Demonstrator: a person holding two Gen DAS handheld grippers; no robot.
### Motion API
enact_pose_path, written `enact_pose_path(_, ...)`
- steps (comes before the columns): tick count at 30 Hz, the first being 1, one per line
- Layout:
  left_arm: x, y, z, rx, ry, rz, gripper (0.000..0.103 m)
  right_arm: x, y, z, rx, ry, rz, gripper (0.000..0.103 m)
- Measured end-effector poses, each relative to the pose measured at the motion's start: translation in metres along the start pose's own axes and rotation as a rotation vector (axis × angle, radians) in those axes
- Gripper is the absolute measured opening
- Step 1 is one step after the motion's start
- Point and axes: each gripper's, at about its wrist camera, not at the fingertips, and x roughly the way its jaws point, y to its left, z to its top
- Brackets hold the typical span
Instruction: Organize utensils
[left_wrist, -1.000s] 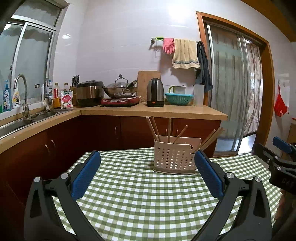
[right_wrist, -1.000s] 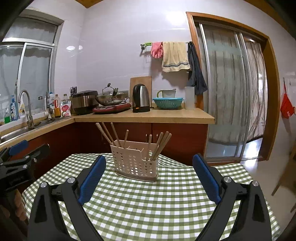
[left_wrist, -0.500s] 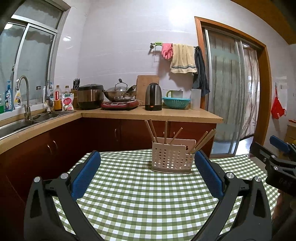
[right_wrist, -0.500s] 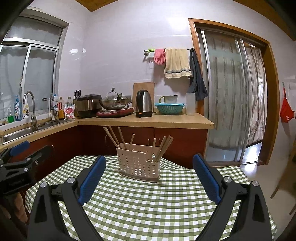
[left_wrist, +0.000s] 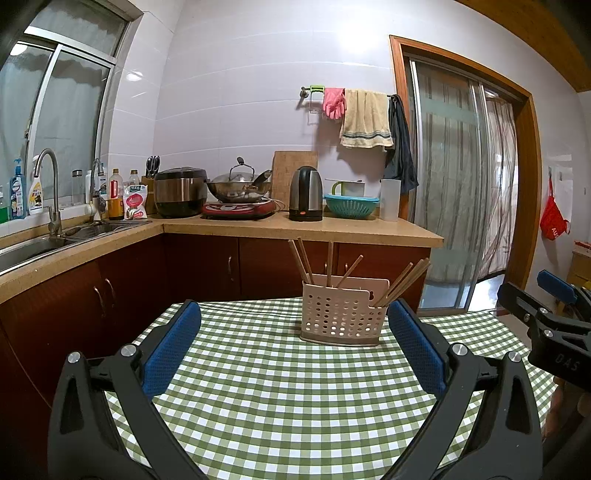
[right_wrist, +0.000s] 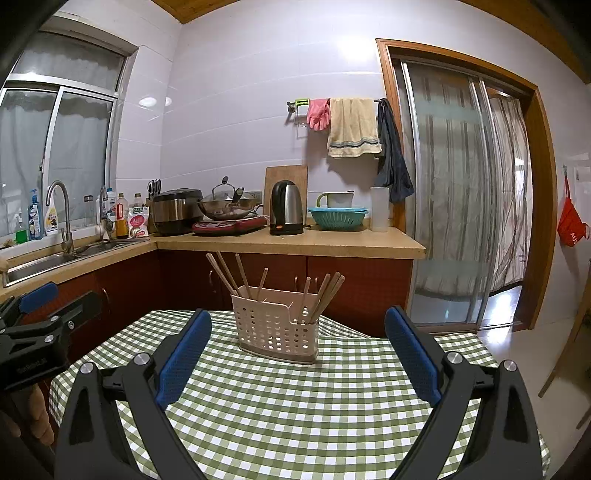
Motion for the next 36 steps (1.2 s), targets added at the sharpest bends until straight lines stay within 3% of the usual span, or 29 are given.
enact_pose_path(22, -0.008, -0.001, 0.003, -0.013, -0.016, -0.007, 0.099, -0.002, 0.000, 0.000, -0.002, 0.005, -0.001, 0.092)
enact_pose_path(29, -0.003, 0.000, 0.005, -0.036, -0.008, -0.057, 0.099, -0.002, -0.001, -0.003, -0.003, 0.015, 0.002, 0.092)
enact_pose_path(36, 0.009, 0.006, 0.004, -0.067, 0.012, -0.048, 0.099, 0.003, 0.000, -0.007, 0.000, 0.030, 0.002, 0.092)
